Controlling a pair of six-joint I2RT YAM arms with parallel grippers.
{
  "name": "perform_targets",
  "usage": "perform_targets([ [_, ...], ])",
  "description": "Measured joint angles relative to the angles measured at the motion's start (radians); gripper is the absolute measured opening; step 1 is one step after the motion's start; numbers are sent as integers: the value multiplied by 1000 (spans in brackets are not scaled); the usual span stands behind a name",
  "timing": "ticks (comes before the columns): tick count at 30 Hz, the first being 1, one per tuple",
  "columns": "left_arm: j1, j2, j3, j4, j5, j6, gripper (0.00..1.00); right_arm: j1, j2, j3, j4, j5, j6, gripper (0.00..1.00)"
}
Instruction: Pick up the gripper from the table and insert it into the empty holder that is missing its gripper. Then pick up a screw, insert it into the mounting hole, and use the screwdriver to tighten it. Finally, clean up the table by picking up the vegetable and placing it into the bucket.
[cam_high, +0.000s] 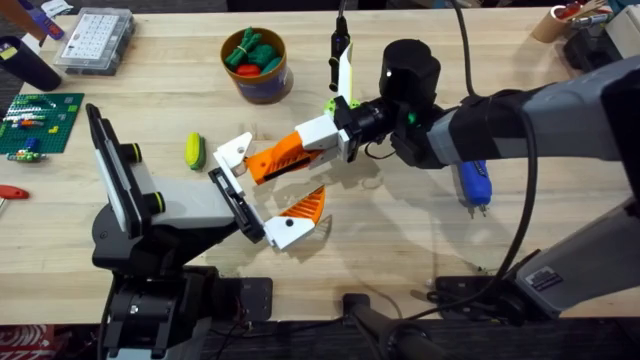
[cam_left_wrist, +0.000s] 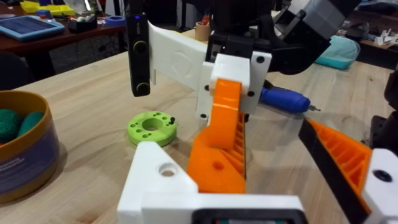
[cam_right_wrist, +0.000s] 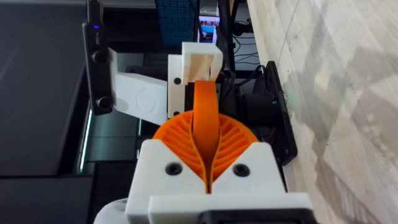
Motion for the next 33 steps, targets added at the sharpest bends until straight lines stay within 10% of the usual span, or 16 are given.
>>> perform_targets([
  [33,2,4,8,-12,13,8,990,-24,17,-9,123,-20,32,16],
])
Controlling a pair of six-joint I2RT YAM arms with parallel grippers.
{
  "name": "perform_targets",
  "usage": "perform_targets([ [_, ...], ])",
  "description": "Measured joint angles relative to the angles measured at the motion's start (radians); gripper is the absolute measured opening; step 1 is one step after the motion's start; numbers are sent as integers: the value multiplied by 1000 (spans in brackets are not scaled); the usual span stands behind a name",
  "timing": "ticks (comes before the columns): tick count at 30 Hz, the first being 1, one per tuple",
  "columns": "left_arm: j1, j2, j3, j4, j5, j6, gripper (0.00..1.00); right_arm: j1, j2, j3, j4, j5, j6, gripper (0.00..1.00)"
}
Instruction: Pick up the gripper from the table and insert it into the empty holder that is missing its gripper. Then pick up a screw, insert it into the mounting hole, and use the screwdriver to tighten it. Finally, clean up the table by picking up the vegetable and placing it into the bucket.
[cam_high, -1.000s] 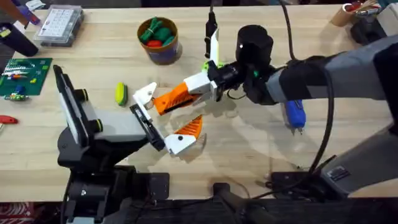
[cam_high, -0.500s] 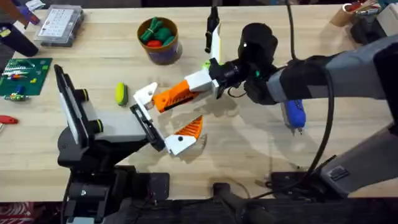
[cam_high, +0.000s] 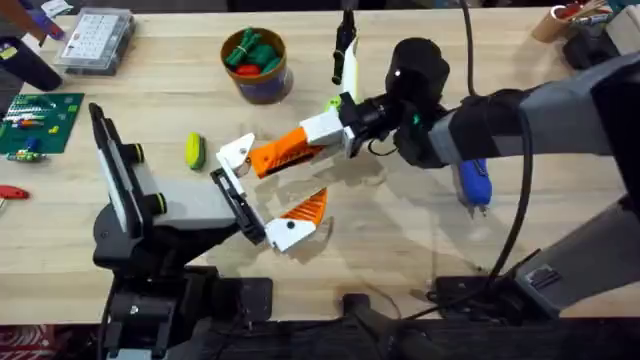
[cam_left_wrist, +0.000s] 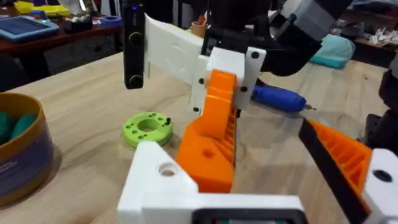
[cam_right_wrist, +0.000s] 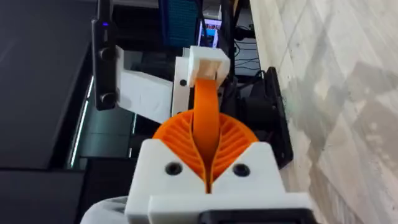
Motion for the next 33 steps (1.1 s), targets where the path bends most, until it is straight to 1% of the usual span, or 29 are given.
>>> perform_targets([
  [4,0,0,0,-3,20,-1,990,0,0,0,-19,7,-6,14],
  [11,1,0,0,-9,47,-24,990,1,-8,1,-83,11,-27,14],
  [18,1,0,0,-18,114,-22,990,24,-8,17,-113,12,-29,16],
  [26,2,0,0,-29,180,-38,990,29,-10,44,-250,-2,-73,15],
  [33,9,0,0,-32,198,-39,990,32,-11,45,-258,-1,-90,15],
])
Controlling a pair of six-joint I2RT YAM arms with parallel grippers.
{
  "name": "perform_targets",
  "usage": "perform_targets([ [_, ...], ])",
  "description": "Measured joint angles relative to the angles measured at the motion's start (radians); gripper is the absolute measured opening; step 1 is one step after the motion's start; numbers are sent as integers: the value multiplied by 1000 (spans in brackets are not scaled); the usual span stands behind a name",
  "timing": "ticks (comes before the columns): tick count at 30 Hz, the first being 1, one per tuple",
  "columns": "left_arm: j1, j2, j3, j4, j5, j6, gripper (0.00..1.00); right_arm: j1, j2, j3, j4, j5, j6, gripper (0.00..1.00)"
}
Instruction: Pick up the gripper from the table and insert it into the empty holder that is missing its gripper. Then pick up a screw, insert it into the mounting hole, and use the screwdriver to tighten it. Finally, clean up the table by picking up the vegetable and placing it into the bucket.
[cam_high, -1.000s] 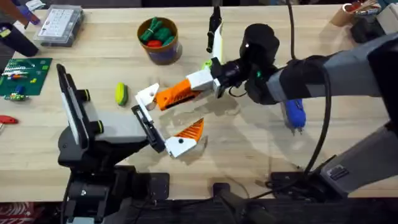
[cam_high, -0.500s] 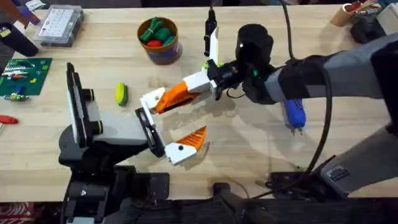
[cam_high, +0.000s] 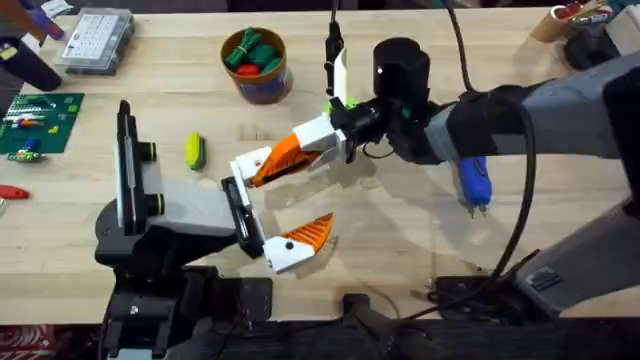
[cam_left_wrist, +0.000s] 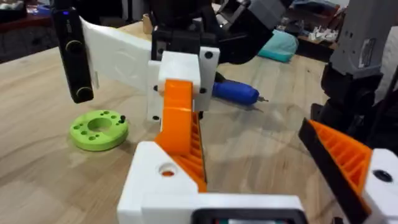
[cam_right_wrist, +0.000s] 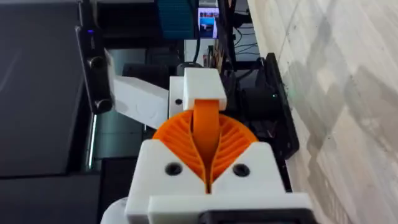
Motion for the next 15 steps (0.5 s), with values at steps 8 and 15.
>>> perform_targets([
  [8,8,0,0,1,-7,-8,990,11,-6,0,-14,35,-7,14],
  [15,9,0,-1,2,-15,-11,990,16,-8,0,-14,51,-7,12],
])
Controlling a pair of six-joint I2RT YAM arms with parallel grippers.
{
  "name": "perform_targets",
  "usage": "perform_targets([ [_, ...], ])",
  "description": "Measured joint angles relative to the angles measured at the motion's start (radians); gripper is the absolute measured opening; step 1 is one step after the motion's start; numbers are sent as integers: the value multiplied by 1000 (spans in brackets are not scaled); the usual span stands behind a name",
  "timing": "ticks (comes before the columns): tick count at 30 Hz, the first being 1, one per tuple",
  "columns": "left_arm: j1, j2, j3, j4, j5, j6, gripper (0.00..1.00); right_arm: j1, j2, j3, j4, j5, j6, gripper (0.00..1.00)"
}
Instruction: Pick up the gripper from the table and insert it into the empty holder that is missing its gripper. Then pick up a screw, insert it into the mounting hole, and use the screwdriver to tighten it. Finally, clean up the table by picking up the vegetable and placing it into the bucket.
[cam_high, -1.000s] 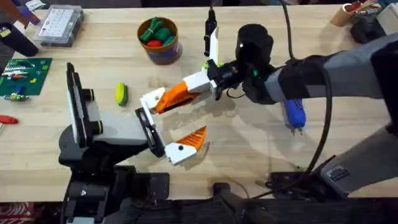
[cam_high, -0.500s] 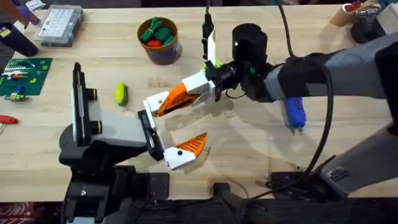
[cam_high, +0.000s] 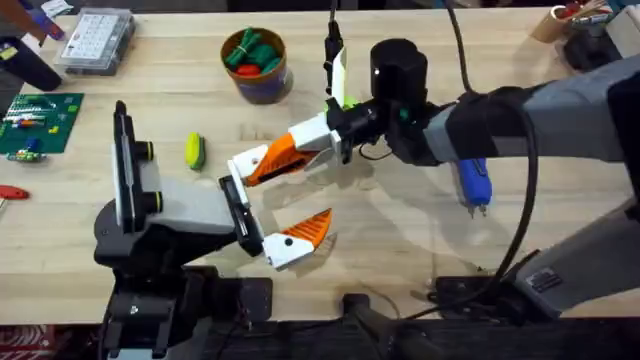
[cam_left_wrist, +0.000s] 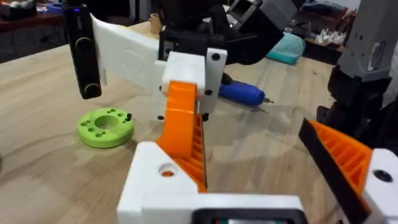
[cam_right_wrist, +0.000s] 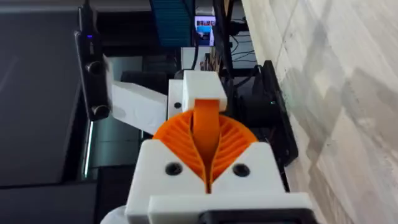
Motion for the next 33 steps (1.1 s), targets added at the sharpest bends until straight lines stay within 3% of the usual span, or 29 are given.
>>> perform_targets([
  [6,0,0,0,0,-1,0,990,1,0,0,0,2,0,45],
  [16,0,0,0,3,-5,21,990,12,0,0,-22,31,-14,547],
  [20,-1,0,0,3,-3,27,990,15,0,0,-22,32,-14,674],
  [22,-9,0,1,-4,34,27,990,17,0,0,-14,50,-14,851],
  [24,-18,0,1,-8,58,27,990,18,0,0,-14,57,-14,917],
  [33,-18,0,1,-11,73,27,990,-21,0,0,-14,41,-14,995],
])
